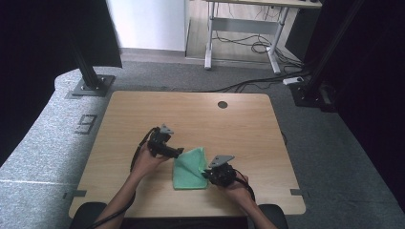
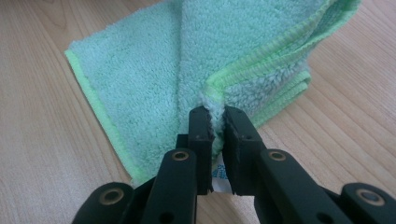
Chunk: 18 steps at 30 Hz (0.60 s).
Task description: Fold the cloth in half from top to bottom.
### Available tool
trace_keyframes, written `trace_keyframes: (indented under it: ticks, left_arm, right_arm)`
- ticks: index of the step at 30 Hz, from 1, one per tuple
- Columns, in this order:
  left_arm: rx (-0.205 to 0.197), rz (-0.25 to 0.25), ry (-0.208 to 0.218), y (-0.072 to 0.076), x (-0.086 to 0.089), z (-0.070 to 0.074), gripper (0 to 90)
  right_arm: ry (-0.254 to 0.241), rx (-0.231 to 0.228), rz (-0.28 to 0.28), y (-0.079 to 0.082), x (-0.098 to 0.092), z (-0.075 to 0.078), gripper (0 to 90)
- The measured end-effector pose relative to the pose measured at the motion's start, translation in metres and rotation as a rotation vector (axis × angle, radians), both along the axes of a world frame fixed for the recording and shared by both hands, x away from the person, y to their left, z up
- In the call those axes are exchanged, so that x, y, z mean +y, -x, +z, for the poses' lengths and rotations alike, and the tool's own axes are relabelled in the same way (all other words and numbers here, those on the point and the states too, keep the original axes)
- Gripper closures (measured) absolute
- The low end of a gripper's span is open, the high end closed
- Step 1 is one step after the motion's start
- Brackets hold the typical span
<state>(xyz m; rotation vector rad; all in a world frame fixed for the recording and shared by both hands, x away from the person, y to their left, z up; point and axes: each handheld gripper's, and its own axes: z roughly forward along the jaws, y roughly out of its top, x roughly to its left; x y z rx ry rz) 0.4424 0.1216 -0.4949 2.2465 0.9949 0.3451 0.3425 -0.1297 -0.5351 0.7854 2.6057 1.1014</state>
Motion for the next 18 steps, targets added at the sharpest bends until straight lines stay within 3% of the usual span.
trace_keyframes:
  ticks: [4, 7, 9, 14, 18]
  left_arm:
    - [0.036, -0.020, -0.043, -0.025, -0.023, -0.009, 8.6]
    - [0.089, -0.047, -0.058, -0.033, -0.031, -0.018, 9.2]
    - [0.124, -0.066, -0.044, -0.033, -0.032, -0.022, 11.5]
    - [0.164, -0.115, -0.012, -0.023, -0.027, -0.020, 12.0]
    - [0.164, -0.140, -0.019, -0.015, -0.021, -0.015, 13.2]
  right_arm:
    - [-0.003, -0.002, -0.004, 0.001, 0.000, 0.000, 80.4]
    - [-0.005, -0.002, -0.007, 0.001, -0.001, -0.001, 80.3]
    - [-0.008, 0.001, -0.007, 0.001, -0.001, -0.001, 80.2]
    - [-0.009, 0.000, -0.004, 0.001, -0.001, 0.000, 79.3]
    - [-0.023, 0.007, -0.001, 0.001, -0.002, 0.000, 76.0]
